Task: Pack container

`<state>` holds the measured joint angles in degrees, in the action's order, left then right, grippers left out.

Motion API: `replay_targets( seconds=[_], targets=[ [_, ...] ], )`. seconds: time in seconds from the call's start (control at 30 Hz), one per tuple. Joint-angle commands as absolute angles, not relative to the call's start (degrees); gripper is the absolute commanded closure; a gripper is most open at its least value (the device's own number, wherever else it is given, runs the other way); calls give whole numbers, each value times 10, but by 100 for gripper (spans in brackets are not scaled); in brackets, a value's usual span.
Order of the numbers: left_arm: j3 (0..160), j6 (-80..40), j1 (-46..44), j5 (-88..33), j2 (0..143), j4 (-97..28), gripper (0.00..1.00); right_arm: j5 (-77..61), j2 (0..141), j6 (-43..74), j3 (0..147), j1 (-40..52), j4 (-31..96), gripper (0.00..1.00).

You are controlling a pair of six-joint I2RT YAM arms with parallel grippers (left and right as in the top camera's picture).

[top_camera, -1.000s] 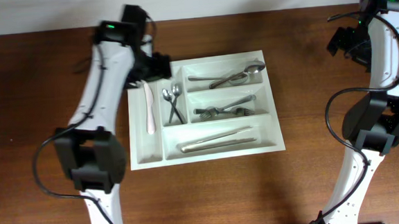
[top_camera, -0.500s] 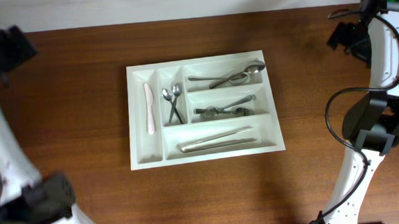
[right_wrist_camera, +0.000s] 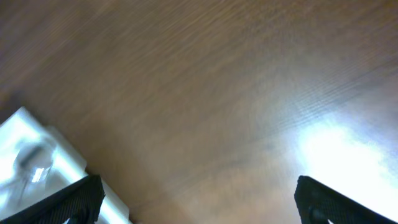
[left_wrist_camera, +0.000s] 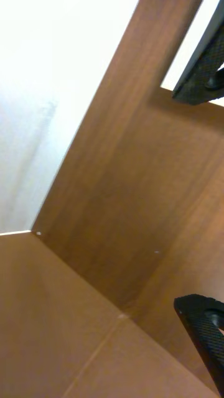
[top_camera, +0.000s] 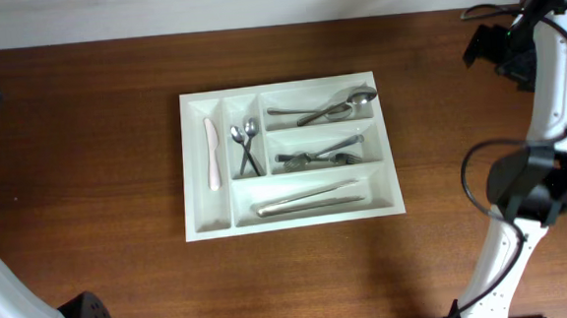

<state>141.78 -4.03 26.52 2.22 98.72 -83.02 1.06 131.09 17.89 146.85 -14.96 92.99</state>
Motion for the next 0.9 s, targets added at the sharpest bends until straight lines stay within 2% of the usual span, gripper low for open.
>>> replay_targets(
  seconds=[0.0,0.33,0.43,0.67,0.87],
  targets=[
    [1423,-29,267,30,983,-863,1,17,1203,150,1493,-119,962,1],
    [1423,-29,267,30,983,-941,1,22,991,155,1466,17,973,1],
    [1423,-29,267,30,983,-941,1,44,929,187,1412,69,973,1],
    [1423,-29,267,30,983,-941,1,242,776,309,1236,222,969,1],
    [1423,-29,267,30,983,-941,1,231,687,335,1167,279,973,1]
  ],
)
